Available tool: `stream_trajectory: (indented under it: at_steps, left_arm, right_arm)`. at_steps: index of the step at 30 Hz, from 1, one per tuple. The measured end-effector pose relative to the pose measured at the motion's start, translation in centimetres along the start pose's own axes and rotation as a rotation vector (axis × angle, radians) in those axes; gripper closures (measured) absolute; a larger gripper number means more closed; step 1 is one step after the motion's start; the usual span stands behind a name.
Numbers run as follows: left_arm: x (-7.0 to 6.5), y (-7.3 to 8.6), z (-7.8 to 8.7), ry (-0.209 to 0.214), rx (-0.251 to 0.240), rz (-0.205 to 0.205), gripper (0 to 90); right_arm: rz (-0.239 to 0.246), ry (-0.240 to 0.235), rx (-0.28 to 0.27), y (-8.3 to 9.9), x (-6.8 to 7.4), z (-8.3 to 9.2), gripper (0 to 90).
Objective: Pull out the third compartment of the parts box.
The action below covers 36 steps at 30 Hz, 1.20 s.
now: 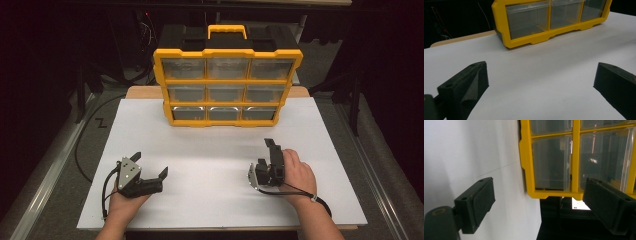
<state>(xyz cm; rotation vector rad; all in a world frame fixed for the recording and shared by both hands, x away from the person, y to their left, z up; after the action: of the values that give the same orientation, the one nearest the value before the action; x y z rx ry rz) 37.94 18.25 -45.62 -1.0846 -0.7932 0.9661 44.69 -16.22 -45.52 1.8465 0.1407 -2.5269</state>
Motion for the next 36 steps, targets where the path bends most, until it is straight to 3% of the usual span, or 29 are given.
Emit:
stream_trajectory:
  at_steps: [8,14,25,26,28,29,33,35,36]
  left_arm:
    - [-0.4,0.0,-0.1,0.018,-0.003,-0.016,0.6]
    - [-0.6,0.2,-0.3,0.028,0.007,-0.027,0.6]
    - [-0.6,0.1,-0.2,0.03,0.001,-0.02,0.6]
    - [-0.6,0.1,-0.2,0.029,0.0,-0.018,0.6]
    - [-0.6,0.1,-0.2,0.03,0.0,-0.017,0.6]
    - [-0.6,0.1,-0.2,0.031,0.001,-0.017,0.6]
    - [-0.7,0.1,-0.2,0.033,0.002,-0.021,0.6]
    - [-0.7,0.1,-0.2,0.033,0.001,-0.023,0.6]
    - [-0.7,0.1,-0.2,0.032,0.001,-0.022,0.7]
  right_arm:
    - [0.016,0.053,0.009,-0.6,-1.1,-1.1,28.5]
    - [0.023,0.103,-0.002,-1.6,-2.9,-1.6,37.5]
    - [0.018,0.159,-0.03,-3.3,-7.1,-2.2,42.5]
    - [0.041,0.17,-0.035,-3.5,-7.8,-2.2,43.1]
    - [-0.002,0.174,-0.028,-3.6,-8.7,-2.1,45.0]
    - [-0.002,0.174,-0.028,-3.6,-8.7,-2.1,45.0]
    - [0.028,0.21,-0.035,-3.8,-11.1,-1.9,47.2]
    - [0.025,0.211,-0.033,-3.8,-11.5,-1.9,48.3]
    - [-0.012,0.205,-0.03,-3.7,-11.6,-2.0,48.9]
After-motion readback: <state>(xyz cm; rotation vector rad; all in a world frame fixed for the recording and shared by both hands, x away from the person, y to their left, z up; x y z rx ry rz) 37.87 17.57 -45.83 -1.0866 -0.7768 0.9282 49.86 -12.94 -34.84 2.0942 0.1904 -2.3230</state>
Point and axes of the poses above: each handheld gripper's, and its own axes: z roughly backward along the jaws, y roughly out of its underside, x roughly to its left, the point moved 9 cm from there along -z, roughly forward along the jaws, and after that the axes turned 3 degrees about -y, right-handed, at the moved point
